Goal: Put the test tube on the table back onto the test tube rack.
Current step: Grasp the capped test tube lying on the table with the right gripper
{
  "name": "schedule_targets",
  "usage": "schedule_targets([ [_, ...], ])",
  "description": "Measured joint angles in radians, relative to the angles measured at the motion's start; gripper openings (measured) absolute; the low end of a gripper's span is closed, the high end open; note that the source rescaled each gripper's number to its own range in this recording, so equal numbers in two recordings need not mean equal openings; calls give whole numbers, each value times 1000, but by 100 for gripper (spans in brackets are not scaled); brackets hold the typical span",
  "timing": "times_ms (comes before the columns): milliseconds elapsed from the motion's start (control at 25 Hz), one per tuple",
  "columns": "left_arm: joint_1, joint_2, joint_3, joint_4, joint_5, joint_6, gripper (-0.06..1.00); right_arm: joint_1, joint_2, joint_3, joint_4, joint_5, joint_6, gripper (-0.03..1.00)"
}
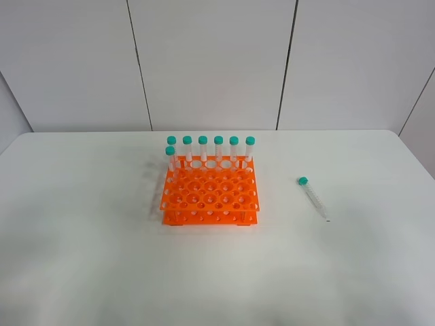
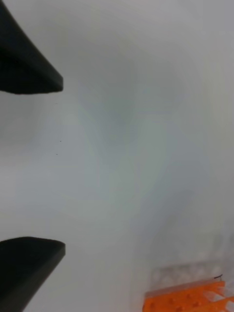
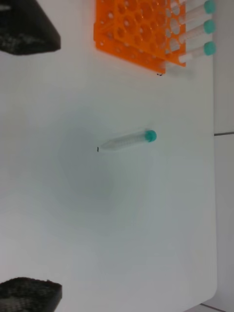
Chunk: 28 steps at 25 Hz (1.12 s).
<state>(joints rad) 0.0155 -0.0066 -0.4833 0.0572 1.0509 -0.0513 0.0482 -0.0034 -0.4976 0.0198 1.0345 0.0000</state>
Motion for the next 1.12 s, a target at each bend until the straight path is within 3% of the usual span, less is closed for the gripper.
schedule_targets([
  [600,0,0,0,0,0,0,96,0,62,-26,-9,0,0,100],
  [1120,0,0,0,0,0,0,96,0,933,-354,-8,-44,0,100],
])
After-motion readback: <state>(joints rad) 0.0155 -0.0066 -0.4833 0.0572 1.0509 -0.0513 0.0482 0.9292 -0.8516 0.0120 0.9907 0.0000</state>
